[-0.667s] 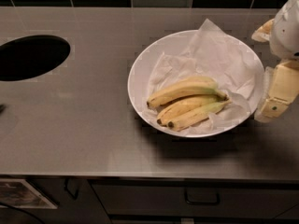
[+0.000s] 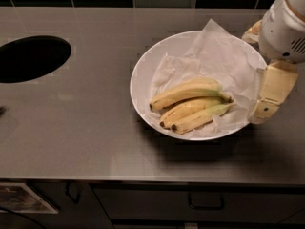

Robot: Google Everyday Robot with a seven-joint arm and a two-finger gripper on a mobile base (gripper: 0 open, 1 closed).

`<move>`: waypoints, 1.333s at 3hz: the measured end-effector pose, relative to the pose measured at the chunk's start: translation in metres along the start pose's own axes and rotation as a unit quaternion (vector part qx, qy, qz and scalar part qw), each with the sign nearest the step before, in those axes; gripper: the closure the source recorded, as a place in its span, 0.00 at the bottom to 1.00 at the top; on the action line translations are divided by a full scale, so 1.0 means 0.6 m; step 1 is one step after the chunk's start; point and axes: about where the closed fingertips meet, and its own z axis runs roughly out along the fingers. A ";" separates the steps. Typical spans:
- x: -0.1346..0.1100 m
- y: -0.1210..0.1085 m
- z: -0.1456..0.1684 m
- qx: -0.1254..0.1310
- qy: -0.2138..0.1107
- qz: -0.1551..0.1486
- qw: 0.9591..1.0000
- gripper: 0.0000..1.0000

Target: Pick banana from white bowl

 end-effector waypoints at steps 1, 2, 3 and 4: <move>-0.032 0.000 0.024 -0.019 -0.005 -0.024 1.000 0.00; -0.058 -0.006 0.044 -0.032 -0.009 -0.041 0.999 0.08; -0.080 -0.013 0.054 -0.039 -0.009 -0.055 0.998 0.24; -0.098 -0.017 0.076 -0.053 -0.010 -0.065 0.996 0.34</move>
Offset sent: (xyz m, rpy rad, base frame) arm 0.0244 0.0530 -0.0292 0.0028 0.0898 0.1414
